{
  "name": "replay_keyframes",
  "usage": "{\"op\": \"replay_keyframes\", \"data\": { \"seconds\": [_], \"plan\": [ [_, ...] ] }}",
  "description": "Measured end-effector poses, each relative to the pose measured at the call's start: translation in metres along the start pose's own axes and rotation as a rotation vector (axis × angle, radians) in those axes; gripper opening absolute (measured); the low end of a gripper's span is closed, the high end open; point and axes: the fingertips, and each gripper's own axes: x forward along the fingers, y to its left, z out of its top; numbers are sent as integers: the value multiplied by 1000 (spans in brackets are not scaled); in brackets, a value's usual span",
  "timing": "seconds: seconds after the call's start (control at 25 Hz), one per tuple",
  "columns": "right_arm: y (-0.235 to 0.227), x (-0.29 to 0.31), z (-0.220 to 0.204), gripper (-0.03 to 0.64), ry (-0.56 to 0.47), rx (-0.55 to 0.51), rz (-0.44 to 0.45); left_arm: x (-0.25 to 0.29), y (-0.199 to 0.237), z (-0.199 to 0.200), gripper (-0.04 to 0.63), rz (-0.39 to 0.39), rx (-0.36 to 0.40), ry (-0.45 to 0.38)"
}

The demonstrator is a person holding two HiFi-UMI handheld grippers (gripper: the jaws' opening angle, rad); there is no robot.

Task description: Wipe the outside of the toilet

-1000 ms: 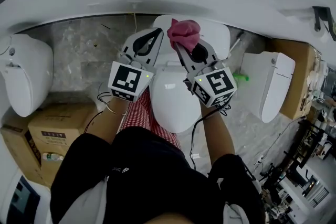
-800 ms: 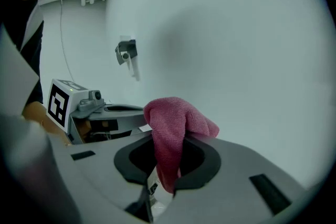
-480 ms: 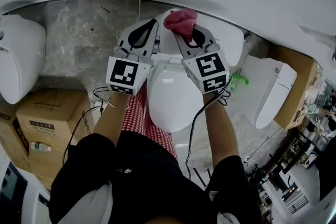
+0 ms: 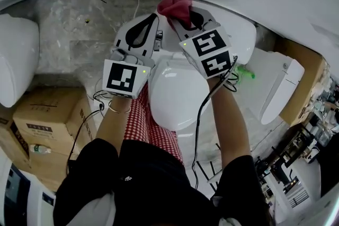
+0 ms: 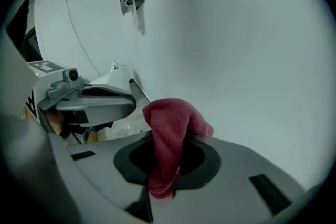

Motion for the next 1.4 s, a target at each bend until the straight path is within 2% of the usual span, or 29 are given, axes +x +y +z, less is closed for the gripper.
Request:
{"op": "replay_keyframes", "data": {
  "seconds": [0.12,0.28,0.76,1.04,1.4],
  "plan": [
    [-6,13,-1,74,-15,-51,-19,3,0,-8,6,-2,-30,-19],
    [-12,22,-4,74,30,-121,-47,3,-2,-14,6,-9,-36,-21],
    [-26,25,-15,74,63,-96,-69,8,-17,-27,6,-32,-62,-11],
    [-28,23,-17,74,65,-87,-66,10,-24,-29,6,-36,-45,0],
    [-41,2,-25,74,56,-89,-79,15,-41,-19,6,-60,-49,-21]
  ]
}}
